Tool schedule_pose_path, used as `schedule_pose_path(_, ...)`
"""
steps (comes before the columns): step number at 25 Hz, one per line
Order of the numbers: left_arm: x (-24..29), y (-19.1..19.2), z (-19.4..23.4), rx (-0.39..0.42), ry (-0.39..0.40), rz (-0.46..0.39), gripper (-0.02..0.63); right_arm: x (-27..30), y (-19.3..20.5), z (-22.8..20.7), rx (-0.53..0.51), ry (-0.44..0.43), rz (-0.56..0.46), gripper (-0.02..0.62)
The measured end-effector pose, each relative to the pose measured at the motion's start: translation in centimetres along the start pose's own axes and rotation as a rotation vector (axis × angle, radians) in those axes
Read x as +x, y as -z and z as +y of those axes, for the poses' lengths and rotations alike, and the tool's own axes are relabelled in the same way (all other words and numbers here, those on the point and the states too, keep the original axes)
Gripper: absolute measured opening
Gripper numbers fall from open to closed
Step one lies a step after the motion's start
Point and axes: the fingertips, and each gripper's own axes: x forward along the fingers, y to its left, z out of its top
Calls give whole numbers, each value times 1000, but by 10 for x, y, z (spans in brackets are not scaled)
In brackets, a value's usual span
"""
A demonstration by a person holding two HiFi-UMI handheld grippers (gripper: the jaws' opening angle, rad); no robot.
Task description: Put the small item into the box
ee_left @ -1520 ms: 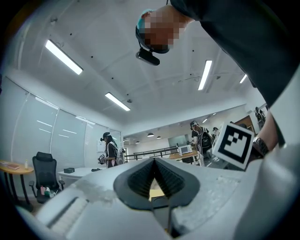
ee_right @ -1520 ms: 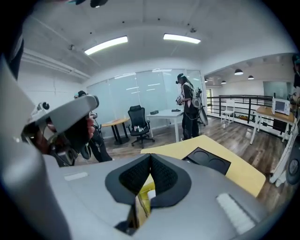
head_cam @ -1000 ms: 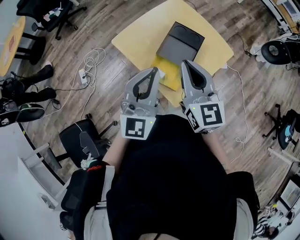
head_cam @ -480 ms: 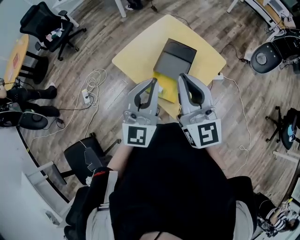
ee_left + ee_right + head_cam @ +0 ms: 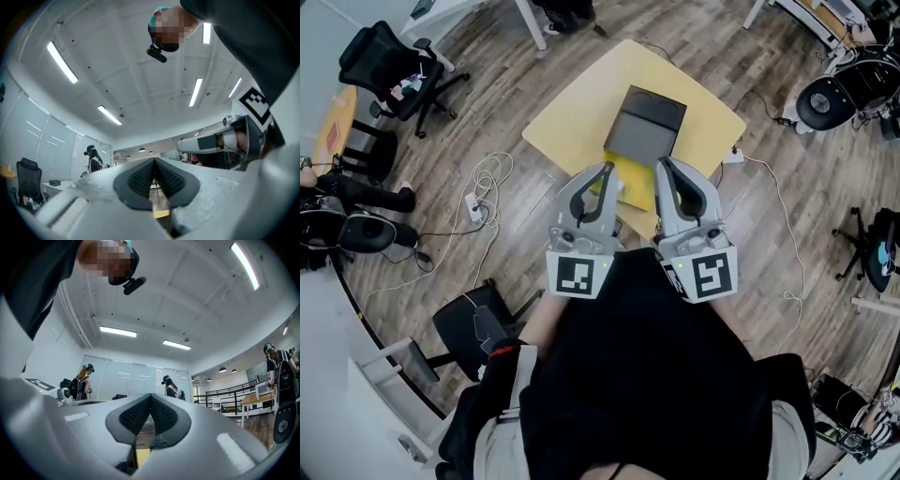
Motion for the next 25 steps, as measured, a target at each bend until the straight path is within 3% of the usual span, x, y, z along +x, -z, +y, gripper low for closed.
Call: schedule_pose_path(25,-6,8,-19,-7,26,37,2,-9,15,9,27,-40,33,2)
